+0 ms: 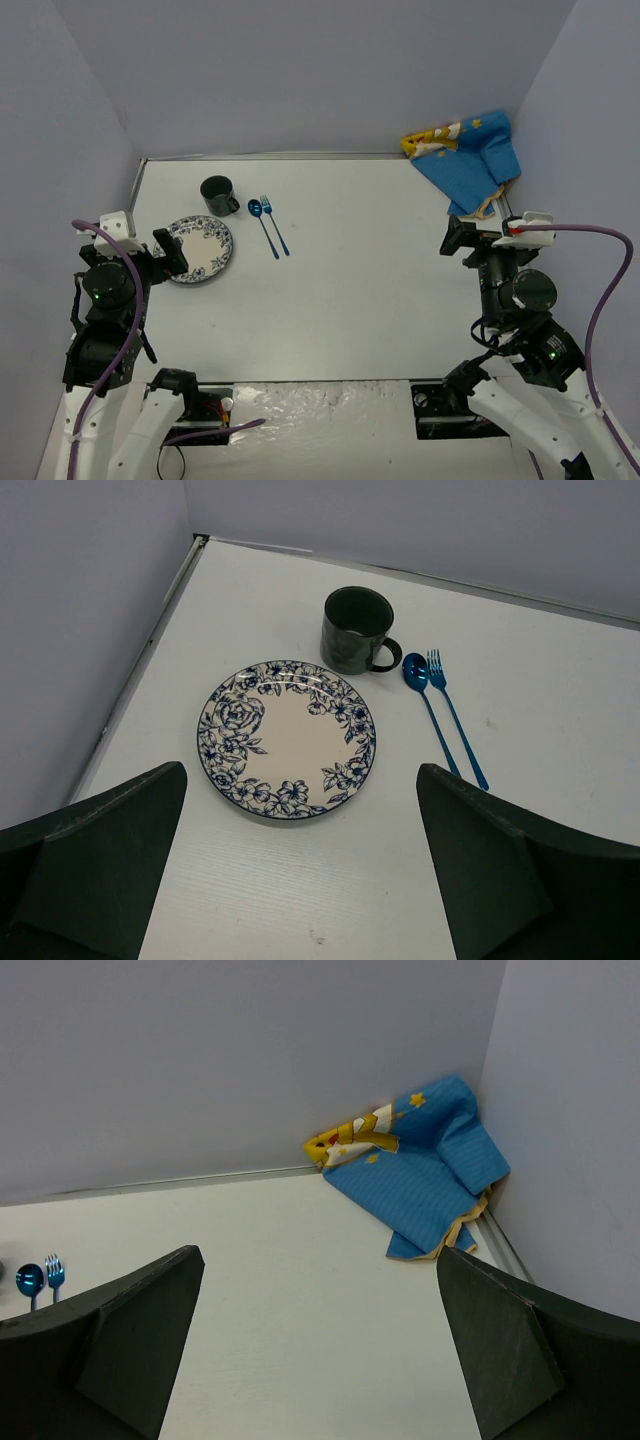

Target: Set the dinner table for one person

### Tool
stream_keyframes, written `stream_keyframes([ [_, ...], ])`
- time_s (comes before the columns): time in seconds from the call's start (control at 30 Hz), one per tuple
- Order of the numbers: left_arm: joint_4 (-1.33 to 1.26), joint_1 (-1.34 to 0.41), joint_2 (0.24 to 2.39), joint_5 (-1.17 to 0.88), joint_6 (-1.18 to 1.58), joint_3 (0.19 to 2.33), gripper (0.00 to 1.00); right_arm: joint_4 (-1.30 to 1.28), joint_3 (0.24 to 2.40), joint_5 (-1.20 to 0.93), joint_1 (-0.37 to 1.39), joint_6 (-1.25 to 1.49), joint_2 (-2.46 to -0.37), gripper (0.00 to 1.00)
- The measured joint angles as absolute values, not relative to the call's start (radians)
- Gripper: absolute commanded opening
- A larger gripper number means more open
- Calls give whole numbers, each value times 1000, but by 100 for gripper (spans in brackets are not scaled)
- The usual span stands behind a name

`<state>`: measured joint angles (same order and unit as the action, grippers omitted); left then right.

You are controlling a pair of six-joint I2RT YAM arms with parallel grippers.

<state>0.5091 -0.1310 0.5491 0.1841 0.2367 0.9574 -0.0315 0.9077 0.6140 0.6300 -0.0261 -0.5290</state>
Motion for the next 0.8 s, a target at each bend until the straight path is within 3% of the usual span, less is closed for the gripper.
stream_keyframes([
  [0.37, 489, -131, 550, 177, 238, 919, 97, -13, 919, 468, 630, 4, -763, 100],
  [0.57, 488, -138, 550, 173, 239, 914, 97, 7, 1035, 430, 617, 77, -1093, 100],
  [0.8, 489, -145, 549, 173, 243, 903, 97, 77, 1253, 323, 458, 103, -1511, 99],
])
